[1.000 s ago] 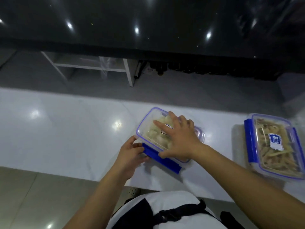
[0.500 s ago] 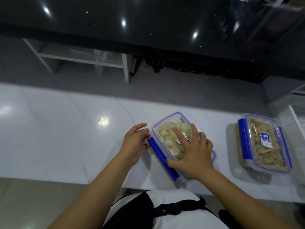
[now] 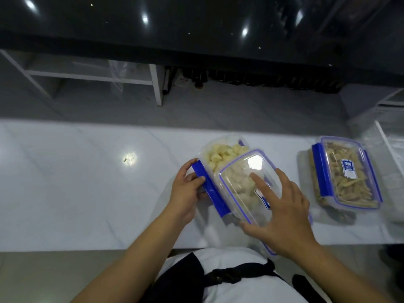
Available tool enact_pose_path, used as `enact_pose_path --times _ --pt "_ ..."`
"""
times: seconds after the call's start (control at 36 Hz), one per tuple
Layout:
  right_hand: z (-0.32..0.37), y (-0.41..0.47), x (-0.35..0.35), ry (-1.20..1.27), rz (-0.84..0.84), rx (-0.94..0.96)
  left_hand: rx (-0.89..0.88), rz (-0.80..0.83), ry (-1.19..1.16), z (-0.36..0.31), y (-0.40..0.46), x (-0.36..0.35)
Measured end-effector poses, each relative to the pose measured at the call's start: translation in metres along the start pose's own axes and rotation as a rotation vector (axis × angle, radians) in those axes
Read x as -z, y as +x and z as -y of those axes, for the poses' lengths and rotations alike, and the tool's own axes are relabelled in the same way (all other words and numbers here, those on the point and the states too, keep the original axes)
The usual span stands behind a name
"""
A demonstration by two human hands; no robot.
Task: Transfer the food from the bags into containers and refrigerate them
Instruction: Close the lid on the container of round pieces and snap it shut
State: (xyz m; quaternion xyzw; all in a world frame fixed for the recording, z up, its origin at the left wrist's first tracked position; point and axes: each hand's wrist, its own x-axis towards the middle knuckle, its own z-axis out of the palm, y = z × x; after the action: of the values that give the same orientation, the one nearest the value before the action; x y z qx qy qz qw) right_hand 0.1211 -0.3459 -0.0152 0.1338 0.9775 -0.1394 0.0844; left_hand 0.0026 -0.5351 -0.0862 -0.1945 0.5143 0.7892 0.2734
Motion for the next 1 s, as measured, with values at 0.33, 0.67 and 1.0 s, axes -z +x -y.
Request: enact_pose_path --times 0.33,0.67,1.0 --pt "-0.010 0.008 -0.029 -0.007 -0.034 -0.055 0.034 0.073 -0.005 0.001 0.013 -0.008" --pt "0.016 0.069 -0.040 -0.054 -0.066 -0.057 0.020 0.082 -0.014 0.000 0.011 -0.005" --pt "0.003 0.035 -0.033 0.053 -0.135 -0.100 0.028 0.063 0.009 -0.001 0.011 -0.006"
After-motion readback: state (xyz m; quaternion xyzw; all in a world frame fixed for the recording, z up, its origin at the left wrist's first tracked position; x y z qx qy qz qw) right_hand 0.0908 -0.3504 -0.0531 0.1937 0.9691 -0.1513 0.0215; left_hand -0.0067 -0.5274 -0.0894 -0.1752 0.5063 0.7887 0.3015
